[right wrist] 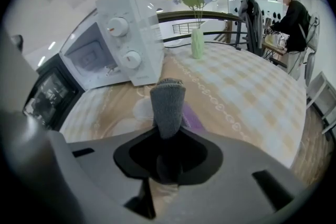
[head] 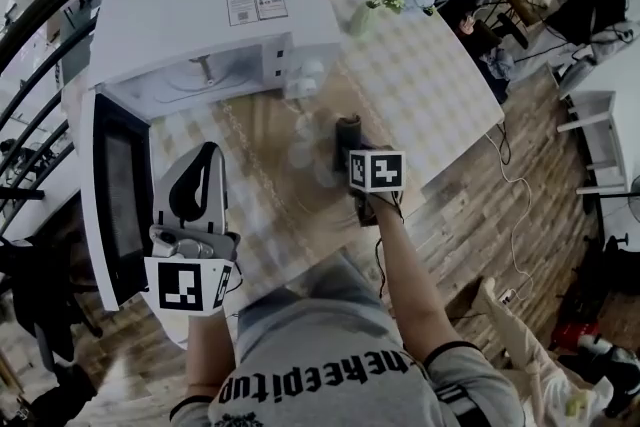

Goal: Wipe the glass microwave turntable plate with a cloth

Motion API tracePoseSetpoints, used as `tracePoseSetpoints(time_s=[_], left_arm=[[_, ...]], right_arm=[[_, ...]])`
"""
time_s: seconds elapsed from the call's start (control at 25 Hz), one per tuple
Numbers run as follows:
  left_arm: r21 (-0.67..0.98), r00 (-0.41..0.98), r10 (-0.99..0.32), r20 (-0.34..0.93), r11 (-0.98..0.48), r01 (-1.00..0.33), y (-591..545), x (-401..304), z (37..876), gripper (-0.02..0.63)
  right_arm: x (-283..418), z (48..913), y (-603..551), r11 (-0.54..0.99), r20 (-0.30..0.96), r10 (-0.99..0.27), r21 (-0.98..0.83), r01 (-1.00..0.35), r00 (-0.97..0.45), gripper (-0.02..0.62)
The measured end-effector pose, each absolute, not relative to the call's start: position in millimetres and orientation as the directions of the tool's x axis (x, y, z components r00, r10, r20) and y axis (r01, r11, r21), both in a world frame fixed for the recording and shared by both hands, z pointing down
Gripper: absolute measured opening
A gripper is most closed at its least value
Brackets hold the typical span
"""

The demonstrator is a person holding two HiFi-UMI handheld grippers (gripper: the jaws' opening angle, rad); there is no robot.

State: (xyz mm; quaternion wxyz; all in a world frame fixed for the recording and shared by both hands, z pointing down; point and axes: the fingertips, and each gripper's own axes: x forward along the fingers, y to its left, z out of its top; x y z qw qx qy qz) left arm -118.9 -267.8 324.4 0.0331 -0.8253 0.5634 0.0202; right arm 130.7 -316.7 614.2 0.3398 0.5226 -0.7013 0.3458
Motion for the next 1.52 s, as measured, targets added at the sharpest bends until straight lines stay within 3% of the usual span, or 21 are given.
tracePoseSetpoints(time_s=[0.28, 0.52, 1.52], left_arm=[[-0.022, 0.360, -0.930, -0.074, -0.359, -0.933, -260.7, -125.7, 323.7, 0.011], [-0.025, 0.363, -0.929, -0.074, -0.363, -0.932, -254.3, -128.6, 322.2, 0.011], [-0.031, 0.402, -0.913, -0.068, -0.401, -0.916, -255.3, -101.8, 321.2, 0.011]], right_arm=[[5.7, 606.0, -267.0, 0.403, 0.803, -0.407, -0.271, -0.874, -0.436, 0.091], [-22.5, 626.1, -248.6, 0.487, 0.834, -0.361, -0.213, -0.847, -0.418, 0.091], [157.4, 627.0, -281.1, 0.147, 0.836, -0.511, -0.143, -0.979, -0.199, 0.091]])
